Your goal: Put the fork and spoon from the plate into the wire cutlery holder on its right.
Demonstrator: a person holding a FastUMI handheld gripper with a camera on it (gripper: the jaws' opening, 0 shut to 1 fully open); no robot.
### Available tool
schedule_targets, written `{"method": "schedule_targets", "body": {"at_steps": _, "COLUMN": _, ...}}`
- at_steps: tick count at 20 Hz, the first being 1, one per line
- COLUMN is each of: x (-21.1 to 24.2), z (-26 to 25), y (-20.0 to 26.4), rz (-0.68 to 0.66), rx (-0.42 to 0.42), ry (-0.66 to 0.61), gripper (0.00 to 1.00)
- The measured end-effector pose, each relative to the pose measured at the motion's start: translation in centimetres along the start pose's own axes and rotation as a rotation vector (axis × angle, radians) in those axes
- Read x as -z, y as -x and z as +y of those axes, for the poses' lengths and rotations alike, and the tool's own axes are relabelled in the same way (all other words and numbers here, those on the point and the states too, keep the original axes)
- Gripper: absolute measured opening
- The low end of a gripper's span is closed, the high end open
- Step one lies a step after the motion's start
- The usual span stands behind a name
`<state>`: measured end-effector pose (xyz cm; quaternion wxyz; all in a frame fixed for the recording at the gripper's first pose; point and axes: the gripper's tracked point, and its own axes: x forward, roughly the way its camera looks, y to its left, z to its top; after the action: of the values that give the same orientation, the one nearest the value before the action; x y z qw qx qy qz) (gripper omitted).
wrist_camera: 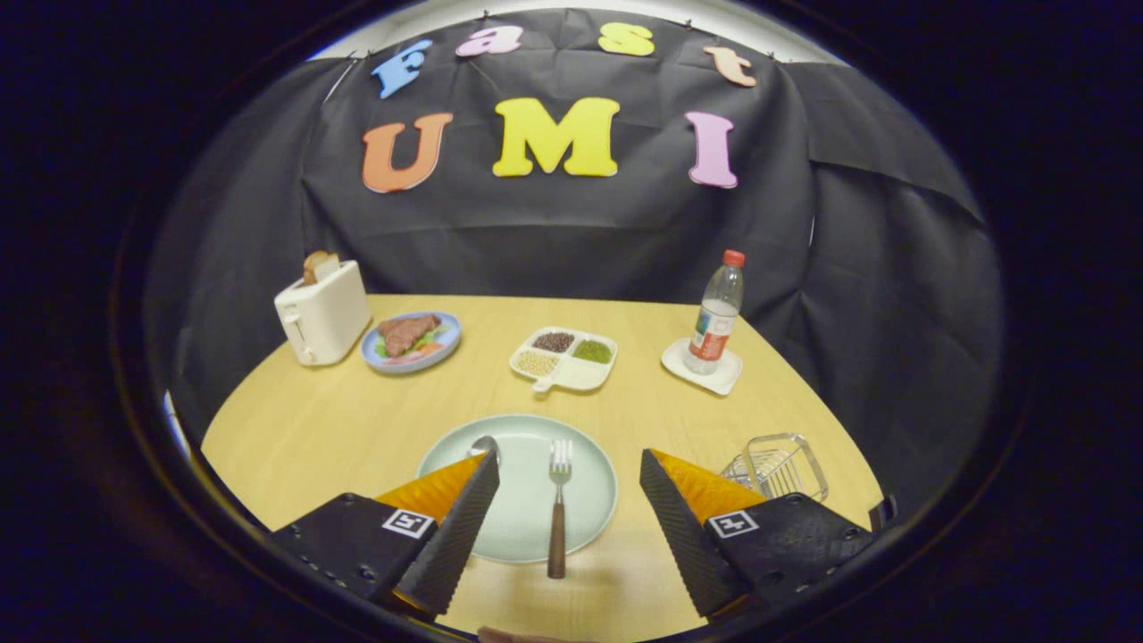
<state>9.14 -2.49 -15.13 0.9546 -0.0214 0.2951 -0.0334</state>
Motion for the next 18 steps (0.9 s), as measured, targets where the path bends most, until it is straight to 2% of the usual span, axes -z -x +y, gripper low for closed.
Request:
{"method": "schedule_targets", "body": {"at_steps": 4, "x": 3.4, "z": 2.1, "y": -2.9, "rz": 0.195, "rx": -0.095, "ry": -0.069, "gripper": 0.95}}
{"method": "schedule_targets", "body": {"at_steps": 7, "x": 5.4, "z": 2.1, "y": -5.4, "rz": 0.305, "rx": -0.086, "ry": -0.072, "gripper": 0.91}}
{"method": "schedule_targets", "body": {"at_steps": 13, "x": 7.0, "z": 2.0, "y": -7.7, "rz": 0.434, "rx": -0.049, "ry": -0.091, "gripper": 0.71}}
{"method": "schedule_targets", "body": {"at_steps": 18, "x": 7.7, "z": 1.9, "y": -8.6, "rz": 0.517, "rx": -0.006, "ry": -0.083, "gripper": 0.41}}
